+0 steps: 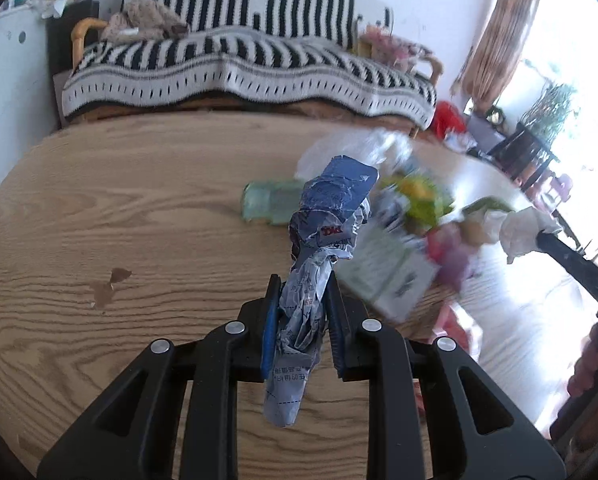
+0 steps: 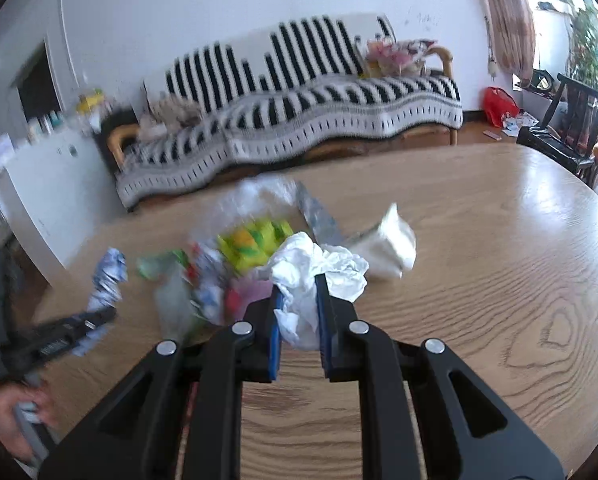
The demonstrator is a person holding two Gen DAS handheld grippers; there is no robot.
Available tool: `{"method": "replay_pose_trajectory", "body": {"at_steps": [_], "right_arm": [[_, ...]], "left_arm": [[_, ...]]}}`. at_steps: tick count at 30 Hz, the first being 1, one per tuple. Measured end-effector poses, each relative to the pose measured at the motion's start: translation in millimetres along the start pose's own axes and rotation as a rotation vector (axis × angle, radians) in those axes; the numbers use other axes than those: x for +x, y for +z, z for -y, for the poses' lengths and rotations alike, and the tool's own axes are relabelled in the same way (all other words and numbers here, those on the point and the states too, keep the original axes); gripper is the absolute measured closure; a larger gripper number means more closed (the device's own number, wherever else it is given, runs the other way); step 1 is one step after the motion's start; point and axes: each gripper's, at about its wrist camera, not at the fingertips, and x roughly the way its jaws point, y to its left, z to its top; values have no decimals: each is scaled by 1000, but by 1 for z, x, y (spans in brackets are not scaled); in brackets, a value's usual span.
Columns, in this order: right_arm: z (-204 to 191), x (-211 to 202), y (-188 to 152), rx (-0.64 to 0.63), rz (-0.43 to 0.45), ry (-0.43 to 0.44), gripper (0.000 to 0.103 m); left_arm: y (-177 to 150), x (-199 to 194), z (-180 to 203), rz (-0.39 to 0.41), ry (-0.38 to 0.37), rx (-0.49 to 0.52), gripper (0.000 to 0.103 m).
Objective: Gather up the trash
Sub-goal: 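Lift the crumpled blue paper and white tissue off the table, then carry both items over the black bin and open both tools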
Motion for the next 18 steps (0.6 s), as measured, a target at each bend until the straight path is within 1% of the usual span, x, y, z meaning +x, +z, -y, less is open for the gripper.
{"method": "replay_pose_trajectory", "body": {"at_steps": [3,6,8,10,11,12,15,18], "right_arm": [[12,-50,2,14,73,4,88],[41,-102,-5,3,107,-62,88],[64,-130,-15,17,106,-111,88],[100,-163,-31,58,87,-161,88],[112,-172,-37,73,74,-172,88],[130,-183,-47,100,50,-188,88],[176,-208,-83,183,-16,-232,88],[213,-223,-118,290,-69,-236,88]], "left_arm": [[-1,-20,34,26,-57,32,82],[-12,-36,87,7,-146,105,82],[-24,-46,136,-19,-206,195,82],[-35,-54,176,-40,-254,260,82],[-44,-56,199,-63,-287,294,82],[-51,-57,215,-81,-307,318,82],[-85,-57,284,-166,-374,432,82],[-120,-50,334,-257,-410,491,82]]}}
